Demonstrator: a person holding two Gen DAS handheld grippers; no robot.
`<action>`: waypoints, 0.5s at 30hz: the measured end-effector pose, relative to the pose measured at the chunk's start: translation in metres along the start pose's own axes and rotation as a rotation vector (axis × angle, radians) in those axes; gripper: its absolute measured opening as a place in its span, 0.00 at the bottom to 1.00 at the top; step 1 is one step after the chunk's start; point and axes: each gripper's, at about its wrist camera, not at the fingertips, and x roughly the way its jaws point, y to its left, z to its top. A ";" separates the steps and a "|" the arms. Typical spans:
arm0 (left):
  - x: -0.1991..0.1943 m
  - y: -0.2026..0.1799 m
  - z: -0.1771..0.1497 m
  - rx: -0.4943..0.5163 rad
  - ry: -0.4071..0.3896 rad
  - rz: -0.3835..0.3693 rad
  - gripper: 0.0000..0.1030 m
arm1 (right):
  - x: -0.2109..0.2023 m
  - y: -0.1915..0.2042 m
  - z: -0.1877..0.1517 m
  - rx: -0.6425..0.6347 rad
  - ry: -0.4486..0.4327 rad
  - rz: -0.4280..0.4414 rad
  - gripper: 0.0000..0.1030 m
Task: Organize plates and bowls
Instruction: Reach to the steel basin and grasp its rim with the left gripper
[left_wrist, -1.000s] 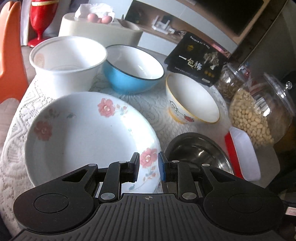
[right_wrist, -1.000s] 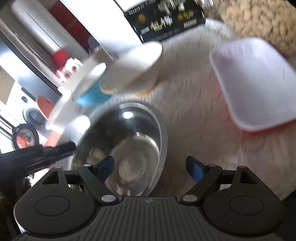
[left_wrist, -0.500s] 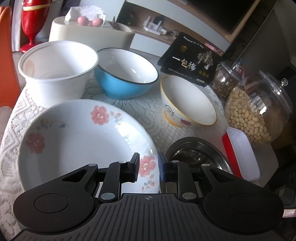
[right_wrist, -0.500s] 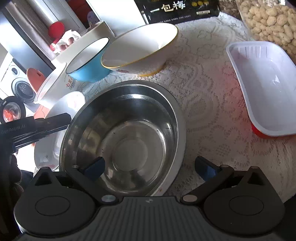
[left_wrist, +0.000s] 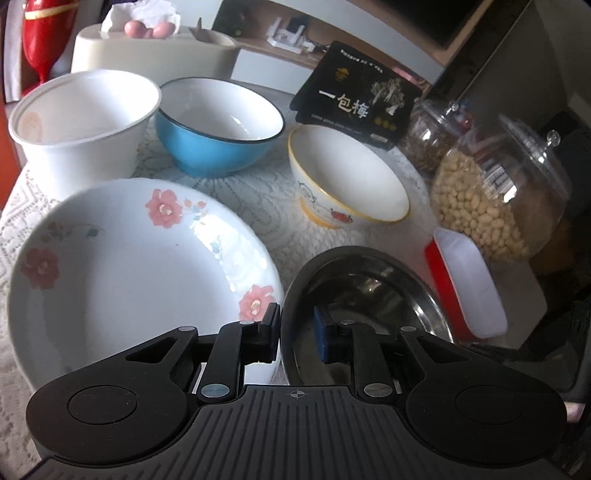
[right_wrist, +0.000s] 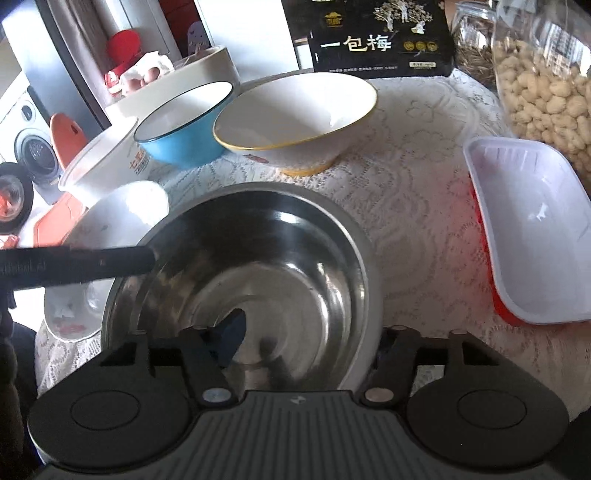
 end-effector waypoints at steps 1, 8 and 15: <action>-0.001 0.000 -0.001 -0.011 0.007 -0.004 0.21 | -0.002 -0.003 0.000 0.001 0.001 -0.002 0.53; -0.002 -0.012 -0.022 -0.044 0.099 -0.083 0.21 | -0.024 -0.028 -0.012 0.011 -0.037 -0.025 0.52; 0.012 -0.021 -0.031 -0.052 0.132 -0.085 0.21 | -0.021 -0.036 -0.019 0.045 -0.034 -0.028 0.52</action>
